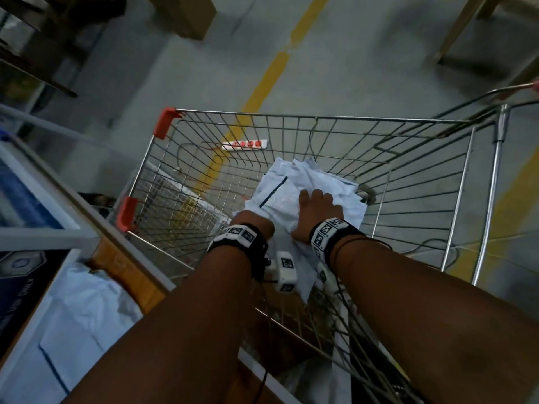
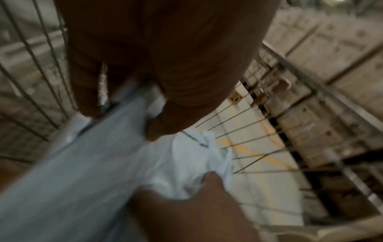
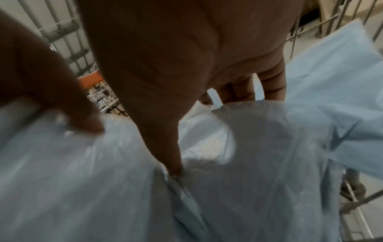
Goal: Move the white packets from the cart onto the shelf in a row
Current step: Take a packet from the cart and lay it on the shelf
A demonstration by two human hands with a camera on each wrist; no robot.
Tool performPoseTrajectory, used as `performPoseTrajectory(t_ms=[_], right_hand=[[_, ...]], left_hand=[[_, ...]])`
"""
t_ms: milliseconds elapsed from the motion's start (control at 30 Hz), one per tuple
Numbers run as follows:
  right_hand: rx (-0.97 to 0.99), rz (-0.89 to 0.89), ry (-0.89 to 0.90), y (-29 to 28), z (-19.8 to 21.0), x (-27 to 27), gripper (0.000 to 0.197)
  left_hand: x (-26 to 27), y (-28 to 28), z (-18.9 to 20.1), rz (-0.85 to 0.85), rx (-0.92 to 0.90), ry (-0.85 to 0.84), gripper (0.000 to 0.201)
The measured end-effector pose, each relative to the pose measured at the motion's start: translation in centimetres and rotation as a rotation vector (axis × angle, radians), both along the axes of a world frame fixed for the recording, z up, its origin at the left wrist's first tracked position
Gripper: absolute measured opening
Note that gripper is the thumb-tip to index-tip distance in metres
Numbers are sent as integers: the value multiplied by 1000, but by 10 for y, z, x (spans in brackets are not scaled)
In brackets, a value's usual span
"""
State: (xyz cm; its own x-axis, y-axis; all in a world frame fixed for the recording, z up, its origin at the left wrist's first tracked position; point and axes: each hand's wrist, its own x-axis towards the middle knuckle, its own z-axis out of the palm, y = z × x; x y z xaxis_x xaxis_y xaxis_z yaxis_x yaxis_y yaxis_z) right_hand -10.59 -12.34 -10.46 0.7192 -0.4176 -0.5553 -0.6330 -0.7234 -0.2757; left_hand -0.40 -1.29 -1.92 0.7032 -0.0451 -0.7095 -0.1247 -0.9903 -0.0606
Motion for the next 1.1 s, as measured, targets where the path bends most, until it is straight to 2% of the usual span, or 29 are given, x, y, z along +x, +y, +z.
performPoseTrajectory(t_ms=[67, 133, 200, 233, 267, 333, 400, 500, 533, 600, 700, 833, 933, 1100], right_hand=[[53, -45, -18, -2, -1, -1, 93], [118, -127, -37, -6, -2, -2, 79], [177, -225, -95, -14, -2, -4, 54], [188, -265, -125, -19, -1, -4, 42], [184, -297, -150, -25, 1, -5, 34], [146, -345, -184, -34, 5, -6, 31], [94, -414, -195, -40, 6, -8, 32], [-12, -487, -275, -36, 6, -8, 41], [-52, -460, -308, -33, 7, -8, 43], [-103, -294, -299, -23, 5, -6, 48], [-93, -76, -161, -9, -6, -11, 60], [-157, 4, -50, 3, -16, -15, 77], [-177, -15, -11, 11, -19, -11, 83], [-97, -107, 10, 12, -18, -6, 109]], left_hand=[[11, -11, 5, 100, -149, -28, 41], [21, -17, 7, 180, -311, -115, 28], [27, -21, 7, 268, -433, -197, 17], [30, -22, 5, 276, -454, -234, 20], [32, -22, 0, 280, -453, -251, 32], [30, -21, -11, 343, -378, -226, 71], [20, -18, -21, 364, -238, -173, 97], [-8, -21, -29, 178, -78, -112, 113], [-17, -22, -33, 102, -45, -104, 119], [-28, -24, -43, -26, 1, -83, 127], [-32, -23, -57, -104, 40, -65, 126], [-25, -15, -60, -116, 28, -88, 121], [-19, -11, -58, -95, 30, -72, 117], [-11, -10, -42, -29, -18, -3, 122]])
